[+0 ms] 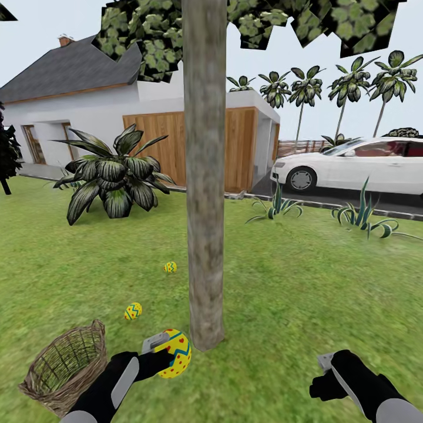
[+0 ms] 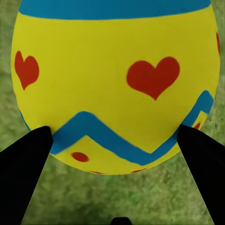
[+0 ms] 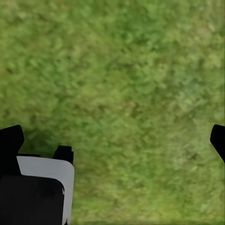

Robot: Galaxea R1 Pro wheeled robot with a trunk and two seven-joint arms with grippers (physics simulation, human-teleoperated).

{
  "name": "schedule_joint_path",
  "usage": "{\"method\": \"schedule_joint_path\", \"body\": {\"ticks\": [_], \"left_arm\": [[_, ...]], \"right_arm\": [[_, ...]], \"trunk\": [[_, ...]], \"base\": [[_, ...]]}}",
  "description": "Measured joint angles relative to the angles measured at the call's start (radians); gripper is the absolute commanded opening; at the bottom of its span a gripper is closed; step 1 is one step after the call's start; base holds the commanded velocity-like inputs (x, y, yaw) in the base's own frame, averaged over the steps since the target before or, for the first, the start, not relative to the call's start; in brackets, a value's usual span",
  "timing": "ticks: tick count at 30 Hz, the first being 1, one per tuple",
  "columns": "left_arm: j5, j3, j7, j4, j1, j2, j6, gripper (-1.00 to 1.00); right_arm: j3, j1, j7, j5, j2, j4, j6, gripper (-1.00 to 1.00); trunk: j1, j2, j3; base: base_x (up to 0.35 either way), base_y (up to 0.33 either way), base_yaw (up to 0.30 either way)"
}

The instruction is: Take the three Easter eggs out of the wicker basket on the lawn in the garden, then place them on the lawn next to a single tree (choose any tree) so that all three eggs are next to the same tree and none are left in the basket.

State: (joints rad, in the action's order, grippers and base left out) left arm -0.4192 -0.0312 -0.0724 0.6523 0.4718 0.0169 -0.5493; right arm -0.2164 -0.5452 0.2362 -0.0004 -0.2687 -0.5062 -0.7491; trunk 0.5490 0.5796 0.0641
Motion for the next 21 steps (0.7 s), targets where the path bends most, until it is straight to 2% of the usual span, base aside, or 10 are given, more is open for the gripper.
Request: {"method": "schedule_joint_path", "body": {"ticks": [21], "left_arm": [[0.003, -0.001, 0.007, -0.001, 0.000, -0.003, -0.016, -1.00]], "right_arm": [[0.004, 0.000, 0.001, -0.003, -0.007, 0.000, 0.001, 1.00]], "trunk": [[0.081, 0.147, 0.066]], "base": [[0.000, 0.000, 0.000]]}}
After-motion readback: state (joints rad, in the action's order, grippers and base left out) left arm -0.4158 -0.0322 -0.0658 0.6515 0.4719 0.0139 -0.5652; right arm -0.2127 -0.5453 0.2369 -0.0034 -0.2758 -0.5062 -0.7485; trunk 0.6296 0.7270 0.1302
